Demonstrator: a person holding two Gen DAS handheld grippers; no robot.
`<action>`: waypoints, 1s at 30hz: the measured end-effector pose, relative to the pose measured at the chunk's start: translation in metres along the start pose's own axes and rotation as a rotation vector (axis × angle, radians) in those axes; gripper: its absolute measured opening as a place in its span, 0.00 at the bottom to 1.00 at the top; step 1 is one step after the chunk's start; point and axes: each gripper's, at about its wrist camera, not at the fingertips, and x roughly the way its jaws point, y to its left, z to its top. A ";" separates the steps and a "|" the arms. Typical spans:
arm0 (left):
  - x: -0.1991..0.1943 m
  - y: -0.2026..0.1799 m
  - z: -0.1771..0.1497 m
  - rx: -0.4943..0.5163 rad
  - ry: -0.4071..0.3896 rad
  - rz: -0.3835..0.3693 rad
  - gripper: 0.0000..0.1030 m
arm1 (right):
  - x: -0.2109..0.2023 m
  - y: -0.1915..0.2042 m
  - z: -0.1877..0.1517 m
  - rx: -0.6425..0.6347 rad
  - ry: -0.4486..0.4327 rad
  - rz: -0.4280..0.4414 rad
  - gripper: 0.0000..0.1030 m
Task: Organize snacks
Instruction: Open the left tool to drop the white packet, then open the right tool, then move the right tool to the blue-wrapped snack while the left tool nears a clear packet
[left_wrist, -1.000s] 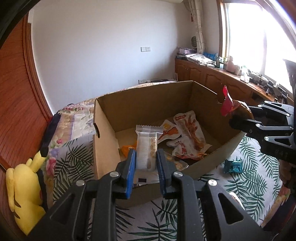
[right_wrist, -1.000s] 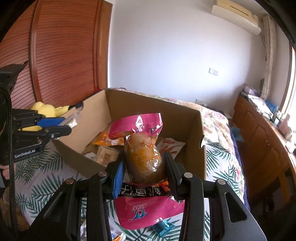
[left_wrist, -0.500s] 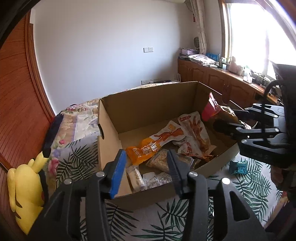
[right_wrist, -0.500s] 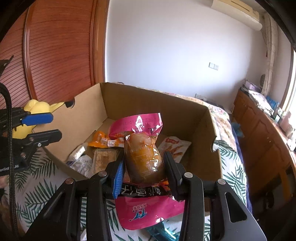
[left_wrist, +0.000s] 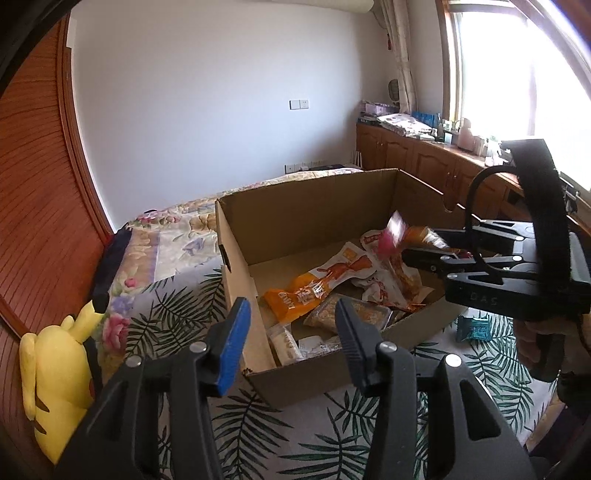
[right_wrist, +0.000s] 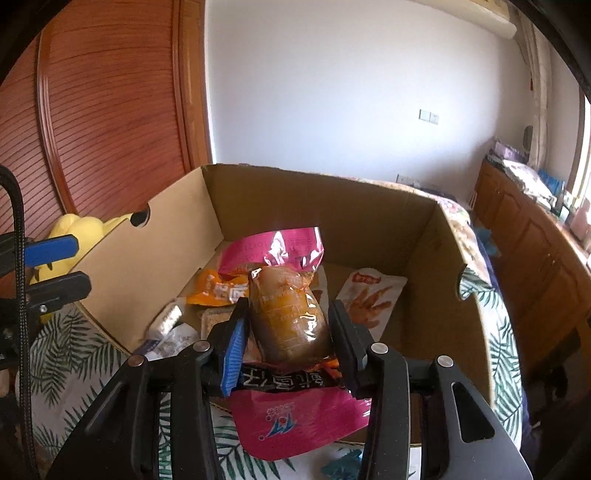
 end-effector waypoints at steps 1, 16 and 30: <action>-0.001 0.000 -0.001 -0.001 0.000 -0.002 0.46 | -0.001 0.001 0.000 0.003 -0.004 0.002 0.42; -0.005 -0.008 -0.002 -0.002 -0.011 -0.017 0.47 | -0.011 -0.002 -0.004 0.009 -0.014 0.030 0.43; -0.022 -0.036 -0.021 0.007 -0.030 -0.092 0.47 | -0.096 -0.024 -0.042 -0.022 -0.096 0.083 0.48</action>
